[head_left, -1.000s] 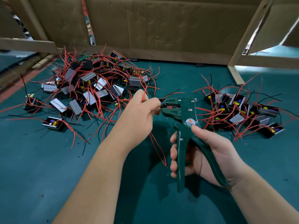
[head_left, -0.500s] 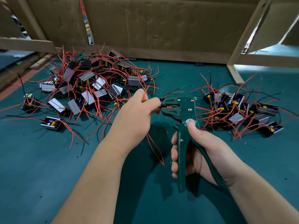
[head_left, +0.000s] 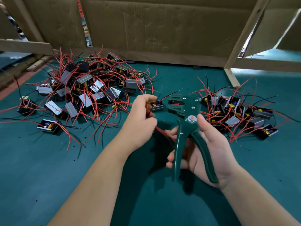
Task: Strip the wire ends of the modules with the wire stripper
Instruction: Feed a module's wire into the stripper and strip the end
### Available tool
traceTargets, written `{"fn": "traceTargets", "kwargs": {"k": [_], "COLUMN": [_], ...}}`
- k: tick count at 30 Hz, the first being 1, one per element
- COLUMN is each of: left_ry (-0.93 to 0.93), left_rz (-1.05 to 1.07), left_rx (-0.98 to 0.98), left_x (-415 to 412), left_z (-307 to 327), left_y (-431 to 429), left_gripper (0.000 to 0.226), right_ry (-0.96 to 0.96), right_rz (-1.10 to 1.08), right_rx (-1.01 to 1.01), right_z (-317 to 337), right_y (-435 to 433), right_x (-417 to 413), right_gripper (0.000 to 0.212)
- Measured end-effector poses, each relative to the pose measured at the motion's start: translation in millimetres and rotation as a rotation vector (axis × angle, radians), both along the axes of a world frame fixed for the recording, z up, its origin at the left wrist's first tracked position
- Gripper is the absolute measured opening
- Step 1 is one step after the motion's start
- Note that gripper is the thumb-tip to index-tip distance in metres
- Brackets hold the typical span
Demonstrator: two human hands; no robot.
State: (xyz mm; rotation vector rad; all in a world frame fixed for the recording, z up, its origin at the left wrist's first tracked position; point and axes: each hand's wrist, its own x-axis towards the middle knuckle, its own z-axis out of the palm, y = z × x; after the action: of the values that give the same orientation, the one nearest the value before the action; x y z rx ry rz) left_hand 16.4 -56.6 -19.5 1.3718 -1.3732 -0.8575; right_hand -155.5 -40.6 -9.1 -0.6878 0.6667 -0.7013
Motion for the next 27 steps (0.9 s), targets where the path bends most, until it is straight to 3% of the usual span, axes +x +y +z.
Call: {"fn": "traceTargets", "kwargs": {"k": [3,6,8,11,14,16,20,24,27], "left_ry": [0.338,0.394,0.219,-0.277,-0.660,-0.762,-0.943,-0.906,-0.972], "left_rz": [-0.020,0.032,0.158,0.347,0.303,0.277,0.304,0.386,0.511], "left_rx": [0.022,-0.058,-0.136,-0.179,0.022,0.116,0.003,-0.075,-0.090], "left_x": [1.9,0.7,3.8,14.2,13.7,9.4,9.9,7.1,5.5], "left_z": [2.0,-1.5,-2.9,-7.6,-13.2,-16.3,-19.5,-14.5,-9.5], "left_y": [-5.1,-6.1,-5.1,-5.0,-7.0,-7.0,-7.4,-5.1,-4.0], "left_gripper": [0.070,0.075,0.065,0.060,0.072,0.075,0.055,0.020,0.051], "right_ry": [-0.095,-0.033,0.009,0.010,0.120,0.223,0.357,0.252,0.223], "right_rz": [0.209,0.184,0.021,-0.292,-0.446,-0.486,-0.539,-0.428,-0.390], "right_rx": [-0.006,-0.058,-0.167,-0.344,-0.459,-0.495,-0.627,-0.578,-0.516], "right_z": [-0.2,-1.8,-3.7,-3.1,-3.2,-5.4,-6.9,-8.4,-6.8], "right_y": [5.5,9.2,7.1,-0.9,-9.3,-10.1,-6.9,-4.5,-3.0], "right_x": [-0.2,6.4,7.0,-2.2,-15.5,-18.6,-17.6,-17.3,-14.1], "right_gripper": [0.062,0.069,0.068,0.037,0.038,0.044,0.039,0.032,0.022]}}
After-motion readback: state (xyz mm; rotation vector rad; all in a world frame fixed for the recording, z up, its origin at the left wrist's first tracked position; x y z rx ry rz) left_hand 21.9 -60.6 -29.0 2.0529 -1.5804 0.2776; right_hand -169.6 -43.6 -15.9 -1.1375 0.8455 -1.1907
